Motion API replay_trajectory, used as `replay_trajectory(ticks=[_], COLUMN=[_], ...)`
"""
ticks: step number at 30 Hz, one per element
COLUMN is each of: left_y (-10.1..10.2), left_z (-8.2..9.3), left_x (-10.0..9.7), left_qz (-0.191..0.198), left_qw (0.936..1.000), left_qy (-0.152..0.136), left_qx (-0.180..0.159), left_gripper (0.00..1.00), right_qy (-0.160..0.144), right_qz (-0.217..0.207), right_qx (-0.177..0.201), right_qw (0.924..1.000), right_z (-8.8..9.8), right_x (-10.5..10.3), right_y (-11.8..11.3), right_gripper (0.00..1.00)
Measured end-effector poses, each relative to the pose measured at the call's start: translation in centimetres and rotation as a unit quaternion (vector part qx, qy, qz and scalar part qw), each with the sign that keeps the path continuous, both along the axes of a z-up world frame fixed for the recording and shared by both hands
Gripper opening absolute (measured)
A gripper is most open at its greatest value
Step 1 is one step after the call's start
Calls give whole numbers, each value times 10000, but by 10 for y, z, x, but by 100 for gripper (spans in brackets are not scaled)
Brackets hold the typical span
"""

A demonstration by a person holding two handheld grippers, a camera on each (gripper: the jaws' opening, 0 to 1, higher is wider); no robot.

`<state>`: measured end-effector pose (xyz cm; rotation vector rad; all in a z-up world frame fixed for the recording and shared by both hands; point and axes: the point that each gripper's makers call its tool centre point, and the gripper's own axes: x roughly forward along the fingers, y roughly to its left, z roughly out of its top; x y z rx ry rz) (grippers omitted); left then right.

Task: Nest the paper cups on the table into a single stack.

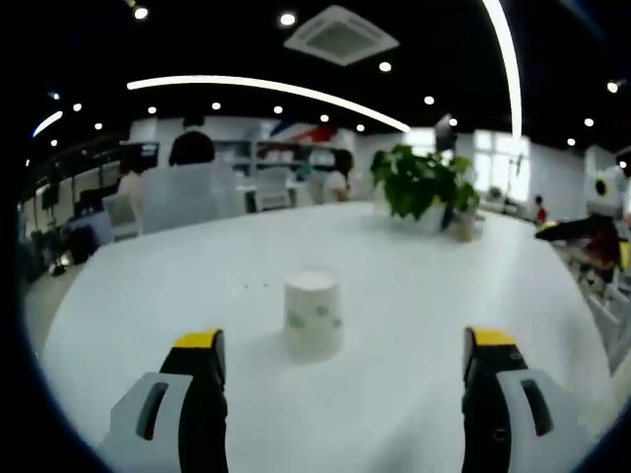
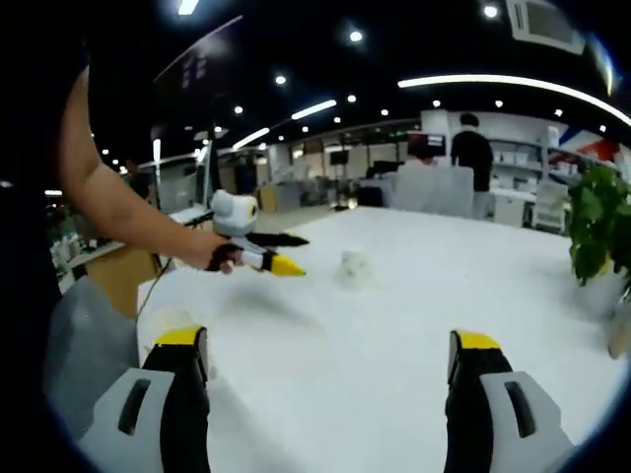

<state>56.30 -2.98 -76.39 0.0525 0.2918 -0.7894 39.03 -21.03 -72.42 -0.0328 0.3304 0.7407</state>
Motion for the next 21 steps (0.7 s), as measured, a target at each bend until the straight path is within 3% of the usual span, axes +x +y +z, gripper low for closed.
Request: replay_trajectory(ticks=[8, 21], left_y=[-17, -52], left_z=[-7, -13], left_x=[33, 78], left_qz=[-49, -265], left_qw=[10000, 9996], left_qy=[-50, -112], left_qx=[-58, 37], left_gripper=[98, 92], right_qy=[74, 174], right_qz=[-61, -9], right_qx=[203, 196], right_qw=[9997, 9997], right_z=[1, -7], right_x=[6, 4], right_y=[-4, -6], right_gripper=[100, 99])
